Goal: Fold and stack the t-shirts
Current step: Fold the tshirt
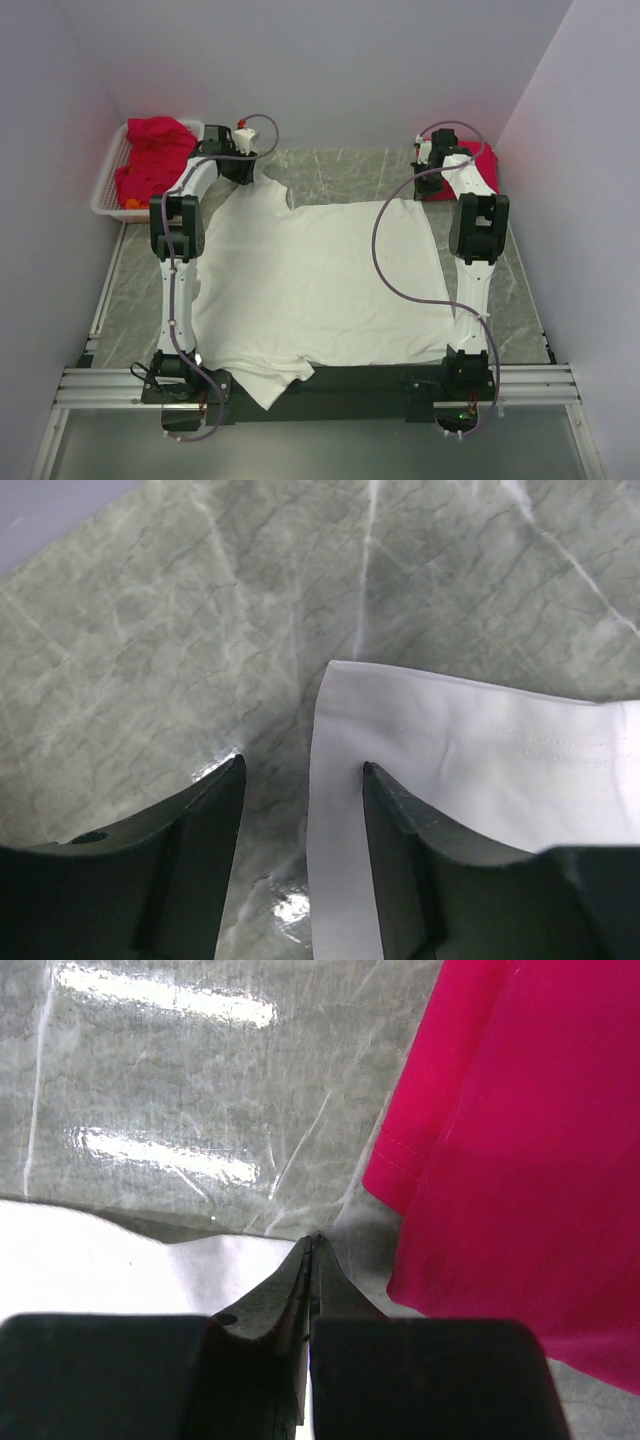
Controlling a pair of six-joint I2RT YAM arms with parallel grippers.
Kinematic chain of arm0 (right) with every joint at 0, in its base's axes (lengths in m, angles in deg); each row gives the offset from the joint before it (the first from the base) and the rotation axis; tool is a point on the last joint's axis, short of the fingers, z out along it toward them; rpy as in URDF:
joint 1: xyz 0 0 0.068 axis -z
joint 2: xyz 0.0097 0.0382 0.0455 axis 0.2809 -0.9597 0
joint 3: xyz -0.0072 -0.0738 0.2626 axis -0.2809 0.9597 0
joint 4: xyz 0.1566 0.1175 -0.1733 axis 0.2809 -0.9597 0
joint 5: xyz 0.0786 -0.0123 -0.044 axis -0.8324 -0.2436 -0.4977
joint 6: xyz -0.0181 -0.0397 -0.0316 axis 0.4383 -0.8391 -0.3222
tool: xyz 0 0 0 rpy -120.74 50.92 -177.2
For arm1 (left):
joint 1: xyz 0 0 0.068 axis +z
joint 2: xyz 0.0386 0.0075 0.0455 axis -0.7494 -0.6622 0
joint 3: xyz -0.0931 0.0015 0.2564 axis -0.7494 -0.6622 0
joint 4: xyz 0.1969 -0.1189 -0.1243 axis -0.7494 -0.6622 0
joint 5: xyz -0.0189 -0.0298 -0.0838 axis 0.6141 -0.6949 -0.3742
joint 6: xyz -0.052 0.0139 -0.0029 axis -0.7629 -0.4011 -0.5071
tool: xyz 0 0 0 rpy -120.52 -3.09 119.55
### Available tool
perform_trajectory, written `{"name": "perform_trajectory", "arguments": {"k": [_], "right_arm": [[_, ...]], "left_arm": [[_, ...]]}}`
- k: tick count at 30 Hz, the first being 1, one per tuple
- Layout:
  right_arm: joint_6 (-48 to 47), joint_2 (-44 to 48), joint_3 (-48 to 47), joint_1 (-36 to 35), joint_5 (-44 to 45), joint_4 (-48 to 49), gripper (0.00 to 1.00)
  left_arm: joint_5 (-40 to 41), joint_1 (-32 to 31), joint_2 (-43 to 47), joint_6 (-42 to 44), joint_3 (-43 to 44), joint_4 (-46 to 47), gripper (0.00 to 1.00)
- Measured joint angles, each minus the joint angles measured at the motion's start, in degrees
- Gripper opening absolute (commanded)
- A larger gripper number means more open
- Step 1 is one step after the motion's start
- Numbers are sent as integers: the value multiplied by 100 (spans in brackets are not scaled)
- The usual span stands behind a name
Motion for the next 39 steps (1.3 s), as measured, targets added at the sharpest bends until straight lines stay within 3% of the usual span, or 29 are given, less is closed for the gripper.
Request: {"name": "perform_trajectory", "arguments": {"k": [3,6,9,10,13,24,39], "right_arm": [[-15,0,-2,0,0,-4,0],[-20,0,-2,0,0,-9,0],[-26,0,-2,0,0,-13,0],[-35,0,-4,0,0,-15,0],[-39,0,-4,0,0,-22,0],[-98,7,-9,0,-96,-96,0],[-396,540,15,9,-238,-310,0]], "left_arm": [[-13,-55,-15,0,15,9,54],[-94,-90,-140,-7,197,7,44],[-210,-101,-208,13,295,7,26],[-249,-101,-210,11,295,2,12],[-365,-101,-210,85,295,0,0],[-706,42,-136,173,258,-4,0],[-1082,131,1814,721,-1207,15,0]]}}
